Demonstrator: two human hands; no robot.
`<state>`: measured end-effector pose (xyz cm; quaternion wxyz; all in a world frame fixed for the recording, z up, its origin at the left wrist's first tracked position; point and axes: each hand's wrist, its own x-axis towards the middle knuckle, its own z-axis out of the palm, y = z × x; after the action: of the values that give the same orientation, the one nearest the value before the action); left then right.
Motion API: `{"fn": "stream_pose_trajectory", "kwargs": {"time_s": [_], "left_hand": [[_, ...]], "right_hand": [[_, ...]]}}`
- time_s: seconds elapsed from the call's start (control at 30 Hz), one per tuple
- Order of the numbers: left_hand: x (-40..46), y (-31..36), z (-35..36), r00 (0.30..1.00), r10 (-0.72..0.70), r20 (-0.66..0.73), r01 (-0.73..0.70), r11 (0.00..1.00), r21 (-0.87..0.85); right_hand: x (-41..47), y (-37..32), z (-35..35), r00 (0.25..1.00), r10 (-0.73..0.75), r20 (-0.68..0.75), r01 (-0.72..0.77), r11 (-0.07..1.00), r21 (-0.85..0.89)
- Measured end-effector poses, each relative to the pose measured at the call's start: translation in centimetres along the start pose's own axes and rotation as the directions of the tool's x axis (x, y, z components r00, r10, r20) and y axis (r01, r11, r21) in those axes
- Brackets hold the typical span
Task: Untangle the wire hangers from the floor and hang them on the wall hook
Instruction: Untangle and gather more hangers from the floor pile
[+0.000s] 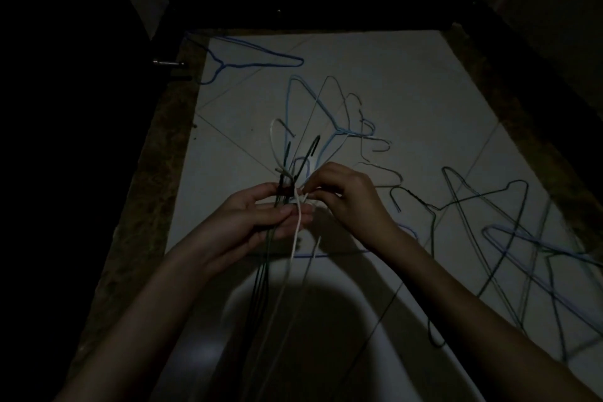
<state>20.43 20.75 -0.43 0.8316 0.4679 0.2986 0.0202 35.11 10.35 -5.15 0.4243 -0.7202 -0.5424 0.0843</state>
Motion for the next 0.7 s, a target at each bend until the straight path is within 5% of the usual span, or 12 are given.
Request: {"fn": "stream_pose_trajectory", "kwargs": {"time_s": [0.7], "left_hand": [[0.8, 0.1, -3.2, 0.995, -0.007, -0.101, 0.028, 0.978, 0.205]], "right_hand": [[0.4, -0.6, -0.2, 0.995, -0.095, 0.016, 0.096, 0.995, -0.032]]}}
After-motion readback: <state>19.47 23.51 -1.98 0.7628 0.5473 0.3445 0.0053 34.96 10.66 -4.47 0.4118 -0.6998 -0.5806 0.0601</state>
